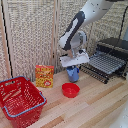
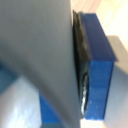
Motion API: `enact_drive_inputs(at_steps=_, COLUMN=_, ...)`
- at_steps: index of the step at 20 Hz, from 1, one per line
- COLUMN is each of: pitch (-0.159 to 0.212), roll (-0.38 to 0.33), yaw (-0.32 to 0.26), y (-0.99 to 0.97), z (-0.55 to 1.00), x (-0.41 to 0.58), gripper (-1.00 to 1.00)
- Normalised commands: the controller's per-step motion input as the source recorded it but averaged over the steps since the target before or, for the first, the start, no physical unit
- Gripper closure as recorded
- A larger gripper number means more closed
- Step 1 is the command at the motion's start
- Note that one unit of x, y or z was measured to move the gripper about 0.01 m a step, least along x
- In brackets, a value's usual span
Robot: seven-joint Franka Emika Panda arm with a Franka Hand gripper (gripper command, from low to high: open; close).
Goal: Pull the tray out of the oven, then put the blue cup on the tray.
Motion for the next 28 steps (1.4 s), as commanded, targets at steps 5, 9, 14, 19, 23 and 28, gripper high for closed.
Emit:
enact_drive_inputs(at_steps=5, pitch=-0.149, roll=-0.078, yaw=-0.259, y=0.02, z=0.6, x=0.127, gripper=1.0)
enact_drive_inputs(at_steps=9, pitch=-0.043, roll=-0.032, yaw=-0.27, y=-0.07, z=0.83, x=0.083, gripper=1.0)
enact_drive_inputs(at_steps=14, pitch=0.026, roll=0.019, yaw=-0.221, y=-0.43, z=0.94, x=0.096, gripper=1.0)
enact_drive_inputs(at_steps=19, pitch=-0.014, roll=0.049, yaw=-0.177, y=-0.57, z=0.82, x=0.0, gripper=1.0)
enact_drive_inputs(at_steps=23, pitch=-0.017, roll=0.035, yaw=-0.15, y=-0.69, z=0.66, x=-0.002, gripper=1.0)
enact_drive_inputs(at_steps=28, pitch=-0.055, roll=0.01, yaw=-0.126, y=-0.79, z=0.37, x=-0.071, gripper=1.0)
